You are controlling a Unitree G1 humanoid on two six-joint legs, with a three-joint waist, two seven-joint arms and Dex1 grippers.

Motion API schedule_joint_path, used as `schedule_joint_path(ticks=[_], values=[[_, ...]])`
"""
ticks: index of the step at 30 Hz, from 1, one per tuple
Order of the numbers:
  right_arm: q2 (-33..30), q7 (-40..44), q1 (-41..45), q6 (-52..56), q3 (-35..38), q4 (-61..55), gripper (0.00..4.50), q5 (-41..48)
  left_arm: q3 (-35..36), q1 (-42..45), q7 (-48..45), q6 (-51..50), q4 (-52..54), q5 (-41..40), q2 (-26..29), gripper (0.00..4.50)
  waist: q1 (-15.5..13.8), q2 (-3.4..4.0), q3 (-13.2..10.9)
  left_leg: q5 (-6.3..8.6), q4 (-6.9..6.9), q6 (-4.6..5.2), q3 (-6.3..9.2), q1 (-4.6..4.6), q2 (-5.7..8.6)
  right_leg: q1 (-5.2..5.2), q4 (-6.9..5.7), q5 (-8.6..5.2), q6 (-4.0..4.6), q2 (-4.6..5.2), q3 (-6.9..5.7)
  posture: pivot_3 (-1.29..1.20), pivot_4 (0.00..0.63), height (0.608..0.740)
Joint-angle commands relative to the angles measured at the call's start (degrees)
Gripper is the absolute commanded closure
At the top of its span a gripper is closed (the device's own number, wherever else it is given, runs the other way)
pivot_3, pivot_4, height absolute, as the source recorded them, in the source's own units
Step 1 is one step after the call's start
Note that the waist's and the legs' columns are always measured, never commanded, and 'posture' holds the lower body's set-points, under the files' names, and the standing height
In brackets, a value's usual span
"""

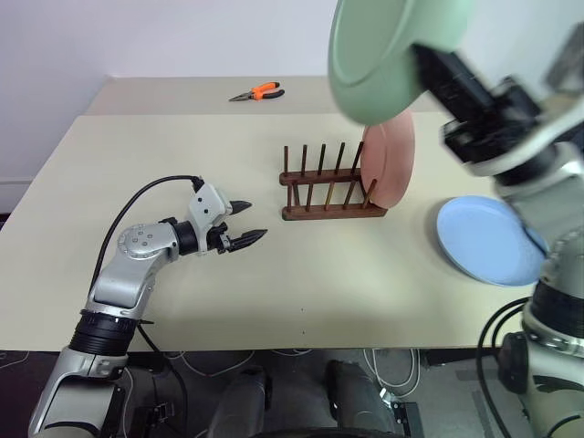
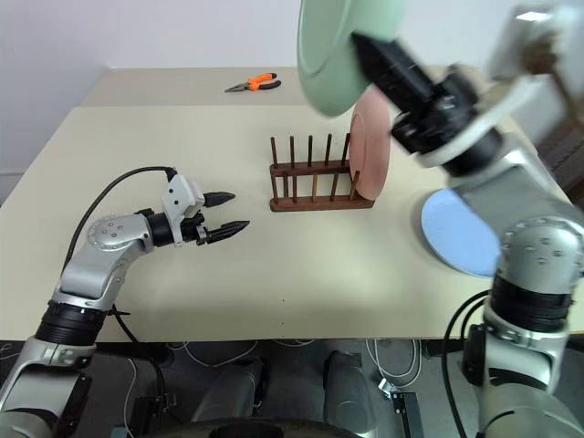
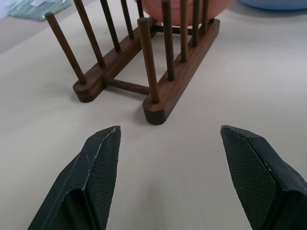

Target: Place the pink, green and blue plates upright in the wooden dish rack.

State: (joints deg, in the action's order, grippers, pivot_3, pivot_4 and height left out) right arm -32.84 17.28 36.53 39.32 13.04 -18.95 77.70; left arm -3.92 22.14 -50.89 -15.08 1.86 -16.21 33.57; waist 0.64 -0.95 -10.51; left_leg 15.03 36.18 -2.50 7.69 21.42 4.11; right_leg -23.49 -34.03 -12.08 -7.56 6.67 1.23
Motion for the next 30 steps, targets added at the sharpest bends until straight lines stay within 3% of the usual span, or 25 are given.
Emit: schedule_joint_path(ticks=[1,17,20,26,30], values=[[1.2,0.34,0.99,0.42,-0.83,1.1,4.46,-2.3,2.43,-1.44,0.09,-2.87,5.03,-2.86,0.55,1.1,-0.08,0.01,-0.01,0.0,0.0,0.0,0.0,0.01,0.0,-0.01,0.0,0.0,-0.01,0.0,0.0,0.0,0.15,0.74],[2.32,5.46,-0.92,2.48,-4.06,8.12,4.46,-17.36,1.26,-2.25,-0.45,-4.91,6.93,-2.37,0.32,1.1,0.08,0.01,-0.01,0.0,-0.02,0.0,-0.03,-0.02,0.02,-0.02,-0.03,0.09,-0.16,-0.02,-0.01,0.0,0.15,0.74],[2.56,8.02,-1.45,2.77,-4.98,10.06,3.53,-19.96,0.94,-1.89,-0.57,-4.77,6.68,-2.28,0.02,1.1,0.1,0.01,0.0,0.0,-0.02,0.0,-0.03,-0.03,0.02,-0.02,-0.03,0.09,-0.16,-0.02,-0.02,0.0,0.15,0.74],[1.33,10.98,-0.44,-2.44,-7.07,9.8,0.54,-30.29,0.55,-1.6,-0.78,-4.5,6.41,-2.18,-0.25,1.1,0.11,0.01,0.0,0.0,-0.03,0.0,-0.04,-0.03,0.02,-0.03,-0.03,0.09,-0.17,-0.03,-0.02,0.0,0.15,0.74],[-2.54,13.66,0.26,-7.11,-6.5,5.17,0.54,-37.11,0.13,-1.42,-0.83,-4.52,6.5,-2.0,-0.53,1.1,-0.01,0.02,-0.02,0.0,-0.02,0.0,-0.05,0.0,0.03,-0.04,-0.02,0.09,-0.18,-0.02,-0.02,0.0,0.15,0.74]])
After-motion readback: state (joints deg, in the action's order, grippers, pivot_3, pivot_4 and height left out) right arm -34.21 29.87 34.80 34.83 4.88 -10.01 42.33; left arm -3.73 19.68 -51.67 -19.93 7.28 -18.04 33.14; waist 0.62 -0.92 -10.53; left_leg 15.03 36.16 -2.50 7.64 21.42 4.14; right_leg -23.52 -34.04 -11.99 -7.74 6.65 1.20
